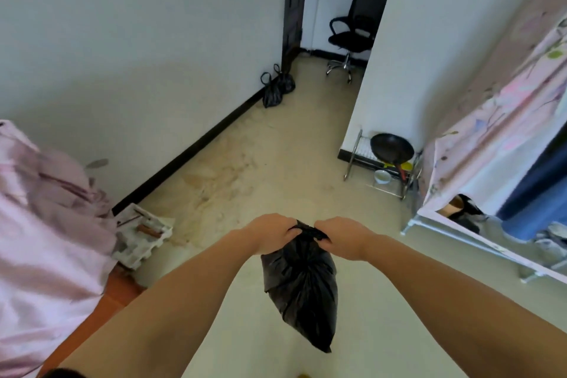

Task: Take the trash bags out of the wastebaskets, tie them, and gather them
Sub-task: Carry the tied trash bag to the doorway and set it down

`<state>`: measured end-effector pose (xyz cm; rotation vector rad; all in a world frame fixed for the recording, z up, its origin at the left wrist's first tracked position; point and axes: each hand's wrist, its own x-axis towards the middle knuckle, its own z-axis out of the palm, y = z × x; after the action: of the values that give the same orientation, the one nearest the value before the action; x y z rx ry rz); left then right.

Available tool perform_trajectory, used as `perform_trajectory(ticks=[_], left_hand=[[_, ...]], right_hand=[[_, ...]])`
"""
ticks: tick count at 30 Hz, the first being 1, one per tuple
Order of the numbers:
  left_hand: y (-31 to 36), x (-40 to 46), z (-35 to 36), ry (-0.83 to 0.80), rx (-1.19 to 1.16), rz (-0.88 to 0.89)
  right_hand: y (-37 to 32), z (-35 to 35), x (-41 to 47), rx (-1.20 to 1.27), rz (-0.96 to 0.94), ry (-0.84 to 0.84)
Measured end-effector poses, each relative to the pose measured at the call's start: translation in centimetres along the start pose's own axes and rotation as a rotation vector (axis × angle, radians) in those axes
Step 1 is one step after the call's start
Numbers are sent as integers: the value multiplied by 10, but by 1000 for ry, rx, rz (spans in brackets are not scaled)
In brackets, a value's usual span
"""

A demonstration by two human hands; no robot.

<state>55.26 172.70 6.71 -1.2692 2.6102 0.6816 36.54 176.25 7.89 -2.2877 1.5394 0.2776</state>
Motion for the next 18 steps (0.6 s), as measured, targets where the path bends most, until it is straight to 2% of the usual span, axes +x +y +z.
perform_trajectory(ticks=[7,18], left_hand=[[-84,128,-65,10,-51,-57],[-268,329,-219,-12,47,-14]], right_hand=[[78,-68,158,-56,-67,-55],[147,-182,413,105,-1,49]])
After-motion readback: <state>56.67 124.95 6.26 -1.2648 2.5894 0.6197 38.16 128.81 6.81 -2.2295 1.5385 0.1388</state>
